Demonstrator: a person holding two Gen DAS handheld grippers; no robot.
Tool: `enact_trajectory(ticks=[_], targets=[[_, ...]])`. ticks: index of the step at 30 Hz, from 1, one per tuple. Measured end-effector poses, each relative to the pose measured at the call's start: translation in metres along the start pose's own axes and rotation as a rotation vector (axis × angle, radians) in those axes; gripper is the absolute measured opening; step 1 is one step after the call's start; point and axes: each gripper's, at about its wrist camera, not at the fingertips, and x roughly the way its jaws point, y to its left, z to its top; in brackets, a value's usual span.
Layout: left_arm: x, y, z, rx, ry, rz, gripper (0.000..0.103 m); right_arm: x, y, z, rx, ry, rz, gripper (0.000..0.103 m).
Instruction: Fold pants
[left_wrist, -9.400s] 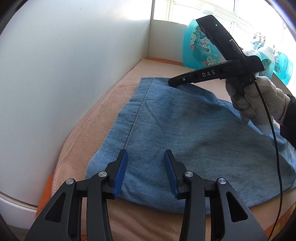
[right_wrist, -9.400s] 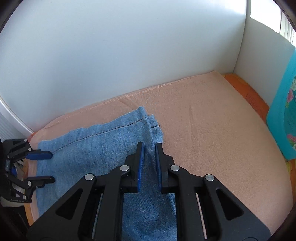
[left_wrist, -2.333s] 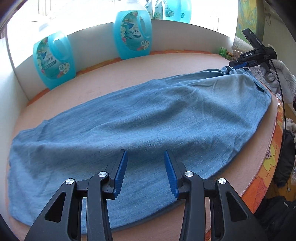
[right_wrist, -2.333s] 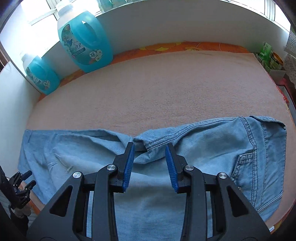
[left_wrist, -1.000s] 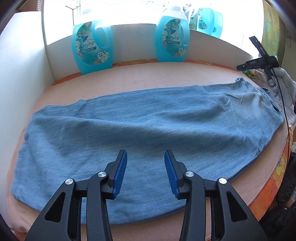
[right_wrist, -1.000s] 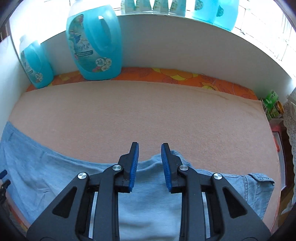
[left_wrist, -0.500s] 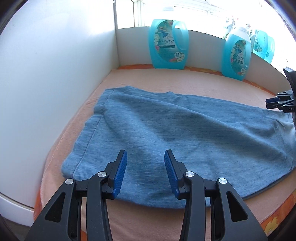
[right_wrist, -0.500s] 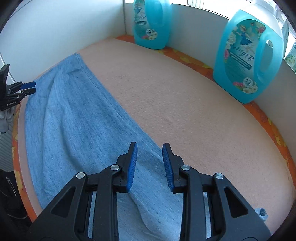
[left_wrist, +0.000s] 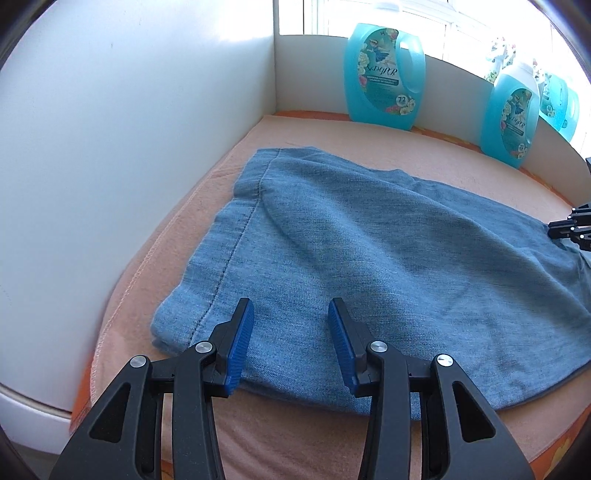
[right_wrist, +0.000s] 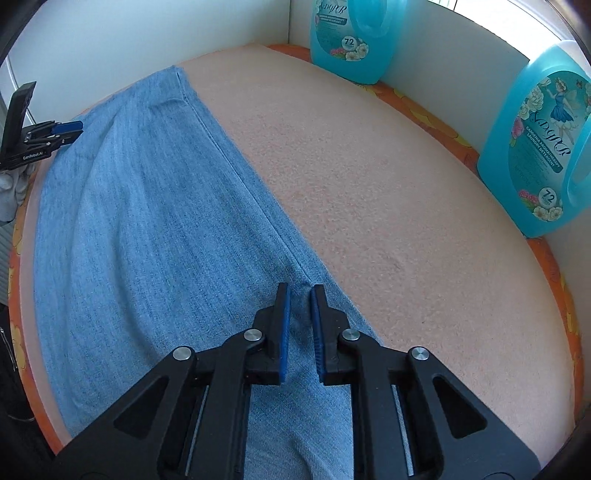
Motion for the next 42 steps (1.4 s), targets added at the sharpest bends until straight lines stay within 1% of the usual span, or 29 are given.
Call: enact_trajectory(ticks=[3,5,6,7,9,10,12,13,15,17,18,20,21,23,26,28,30,32,33,36,38,42], targets=[[-0.001,0.001,-0.001,-0.001,-0.001,-0.001,0.041,-0.009,0.002,0.001,-0.002,-0.033,-0.06,0.004],[-0.001,0.001,-0.001,-0.003,-0.004,0.0,0.041,-0.014,-0.007,0.003,0.046,-0.059,-0.093,0.003],[0.0,0.001,-0.001,-0.004,-0.005,0.001,0.041,-0.014,-0.012,0.004,0.071,-0.057,-0.122,0.003],[0.0,0.001,-0.001,-0.006,-0.007,0.005,0.041,-0.012,-0.015,0.004,0.082,-0.05,-0.125,0.003],[-0.002,0.003,-0.002,-0.008,-0.008,0.004,0.041,-0.009,-0.017,0.004,0.079,-0.024,-0.079,0.003],[-0.003,0.004,-0.002,-0.007,-0.007,0.007,0.041,-0.008,-0.017,0.005,0.083,-0.01,-0.093,0.003],[-0.007,0.006,-0.003,-0.002,-0.02,0.049,0.041,-0.01,-0.02,0.006,0.112,-0.006,-0.087,0.005],[-0.011,0.009,-0.004,-0.002,-0.035,0.071,0.041,-0.014,-0.021,0.006,0.124,-0.016,-0.083,0.007],[-0.019,0.021,-0.006,-0.034,-0.044,0.075,0.041,-0.024,-0.022,0.006,0.138,-0.04,-0.073,0.012],[-0.026,0.033,-0.008,-0.059,-0.045,0.083,0.041,-0.037,-0.019,0.005,0.156,-0.069,-0.071,0.024],[-0.029,0.038,-0.008,-0.064,-0.045,0.091,0.041,-0.045,-0.016,0.004,0.166,-0.085,-0.066,0.026],[-0.035,0.046,-0.01,-0.072,-0.047,0.097,0.041,-0.059,-0.008,0.001,0.177,-0.111,-0.048,0.027],[-0.037,0.049,-0.011,-0.078,-0.045,0.093,0.041,-0.066,-0.001,-0.002,0.177,-0.124,-0.047,0.027],[-0.037,0.055,-0.011,-0.088,-0.029,0.073,0.049,-0.079,0.009,-0.009,0.18,-0.147,-0.04,0.028],[-0.03,0.06,-0.011,-0.11,0.007,0.021,0.052,-0.098,0.022,-0.024,0.216,-0.18,-0.046,0.029],[-0.023,0.065,-0.01,-0.151,0.021,0.025,0.052,-0.11,0.03,-0.033,0.237,-0.205,-0.029,0.029],[-0.019,0.071,-0.01,-0.19,0.032,0.025,0.052,-0.119,0.04,-0.04,0.25,-0.216,-0.041,0.03],[-0.017,0.075,-0.012,-0.224,0.041,-0.002,0.052,-0.125,0.047,-0.047,0.274,-0.205,-0.044,0.037],[-0.016,0.076,-0.012,-0.227,0.042,-0.011,0.052,-0.129,0.049,-0.05,0.294,-0.205,-0.046,0.037],[-0.014,0.075,-0.013,-0.23,0.048,-0.008,0.052,-0.129,0.054,-0.07,0.362,-0.188,-0.054,0.038],[-0.011,0.074,-0.013,-0.24,0.05,-0.02,0.052,-0.124,0.059,-0.085,0.403,-0.184,-0.065,0.038],[-0.009,0.068,-0.011,-0.227,0.039,-0.009,0.052,-0.118,0.066,-0.118,0.517,-0.186,-0.042,0.038]])
